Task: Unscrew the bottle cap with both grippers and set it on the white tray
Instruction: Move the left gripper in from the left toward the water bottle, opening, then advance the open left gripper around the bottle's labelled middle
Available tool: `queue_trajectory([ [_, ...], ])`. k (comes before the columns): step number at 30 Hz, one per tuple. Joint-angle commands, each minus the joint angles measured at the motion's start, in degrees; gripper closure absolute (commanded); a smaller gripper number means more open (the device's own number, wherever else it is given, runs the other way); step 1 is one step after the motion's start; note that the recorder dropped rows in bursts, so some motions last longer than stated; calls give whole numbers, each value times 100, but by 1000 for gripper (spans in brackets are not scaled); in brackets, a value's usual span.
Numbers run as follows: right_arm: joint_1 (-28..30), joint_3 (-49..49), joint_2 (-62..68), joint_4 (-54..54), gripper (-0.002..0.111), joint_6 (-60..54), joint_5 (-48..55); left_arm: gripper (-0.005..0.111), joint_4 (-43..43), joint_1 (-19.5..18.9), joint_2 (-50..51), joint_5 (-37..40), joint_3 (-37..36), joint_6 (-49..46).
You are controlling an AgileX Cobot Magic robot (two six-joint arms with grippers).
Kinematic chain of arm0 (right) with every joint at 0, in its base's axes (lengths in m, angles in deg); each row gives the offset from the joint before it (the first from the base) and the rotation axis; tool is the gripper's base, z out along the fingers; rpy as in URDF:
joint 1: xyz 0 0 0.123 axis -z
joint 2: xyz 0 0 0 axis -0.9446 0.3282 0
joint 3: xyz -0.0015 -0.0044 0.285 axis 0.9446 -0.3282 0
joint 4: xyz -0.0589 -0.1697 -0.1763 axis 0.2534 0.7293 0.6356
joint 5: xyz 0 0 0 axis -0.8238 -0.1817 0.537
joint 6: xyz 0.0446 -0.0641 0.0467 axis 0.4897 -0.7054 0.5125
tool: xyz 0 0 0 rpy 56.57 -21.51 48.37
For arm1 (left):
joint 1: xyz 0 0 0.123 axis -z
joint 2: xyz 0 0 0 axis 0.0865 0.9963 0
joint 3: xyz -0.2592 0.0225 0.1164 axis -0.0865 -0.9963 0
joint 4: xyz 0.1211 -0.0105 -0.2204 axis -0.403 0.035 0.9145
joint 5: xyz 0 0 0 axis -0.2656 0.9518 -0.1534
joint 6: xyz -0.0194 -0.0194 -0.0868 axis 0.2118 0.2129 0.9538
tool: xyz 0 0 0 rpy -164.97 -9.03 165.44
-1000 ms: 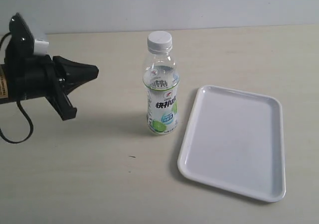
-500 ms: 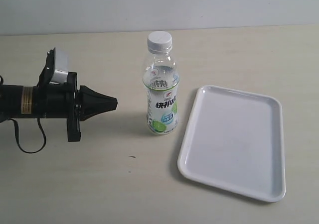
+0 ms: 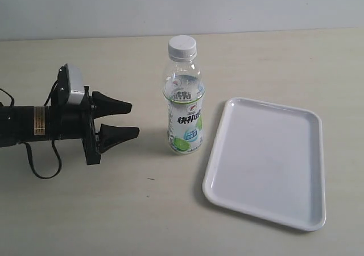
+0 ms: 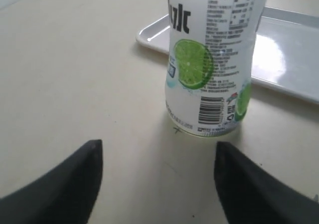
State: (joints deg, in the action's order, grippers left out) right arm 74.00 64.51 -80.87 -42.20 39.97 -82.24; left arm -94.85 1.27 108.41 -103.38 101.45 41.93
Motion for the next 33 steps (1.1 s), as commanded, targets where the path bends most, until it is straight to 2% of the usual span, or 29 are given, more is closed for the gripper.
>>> queue_trajectory([
  [1,29,-25,-40,-2,108,-35,-51,36,115,164,-2,-56,18,-31],
  [13,29,-25,-40,-2,108,-35,-51,36,689,876,-2,-35,18,-31],
  [33,14,-25,-40,-2,108,-35,-51,36,574,916,-2,-45,18,-31],
])
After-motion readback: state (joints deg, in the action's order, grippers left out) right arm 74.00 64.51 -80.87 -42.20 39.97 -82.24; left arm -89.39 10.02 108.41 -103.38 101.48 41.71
